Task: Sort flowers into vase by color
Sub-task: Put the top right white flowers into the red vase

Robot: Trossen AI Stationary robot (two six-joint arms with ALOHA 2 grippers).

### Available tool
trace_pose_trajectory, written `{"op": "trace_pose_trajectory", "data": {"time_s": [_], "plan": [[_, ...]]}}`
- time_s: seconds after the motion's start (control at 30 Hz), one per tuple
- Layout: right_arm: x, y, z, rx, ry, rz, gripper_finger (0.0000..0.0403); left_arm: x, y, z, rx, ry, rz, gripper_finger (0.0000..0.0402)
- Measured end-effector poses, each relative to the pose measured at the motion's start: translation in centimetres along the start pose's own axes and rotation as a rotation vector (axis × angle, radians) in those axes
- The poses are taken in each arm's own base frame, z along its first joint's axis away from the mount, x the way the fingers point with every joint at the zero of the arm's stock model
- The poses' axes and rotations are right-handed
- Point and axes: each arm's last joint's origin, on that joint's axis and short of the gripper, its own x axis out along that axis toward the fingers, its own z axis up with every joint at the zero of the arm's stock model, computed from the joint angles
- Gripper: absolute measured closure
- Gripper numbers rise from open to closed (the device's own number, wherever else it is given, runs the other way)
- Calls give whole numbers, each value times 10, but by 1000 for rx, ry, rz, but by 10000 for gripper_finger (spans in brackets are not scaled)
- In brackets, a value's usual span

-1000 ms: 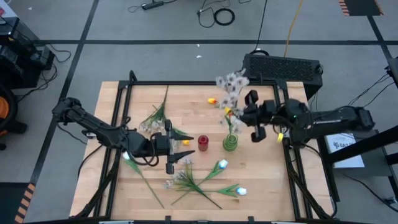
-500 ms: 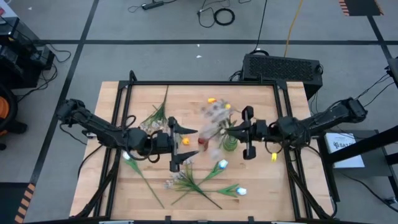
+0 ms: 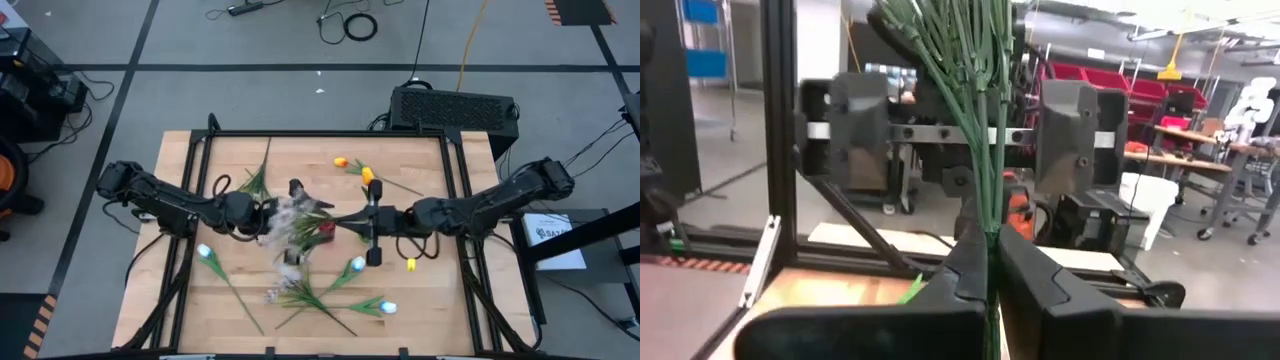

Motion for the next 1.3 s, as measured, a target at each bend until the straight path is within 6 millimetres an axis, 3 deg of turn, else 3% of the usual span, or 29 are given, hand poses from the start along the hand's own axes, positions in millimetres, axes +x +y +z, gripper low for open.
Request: {"op": "trace_pose_trajectory", "data": {"time_s": [0.37,0.67,1.3], "plan": [[17,5,-7,-42,104,-45,403,-3,-10,6,36,-25,-33,84],[11,8,-1,-62,97,-42,403,-14,-12,21,46,-1,-47,169],[10,8,-4,-79,125,-34,402,-18,-11,22,69,40,-45,340]]}}
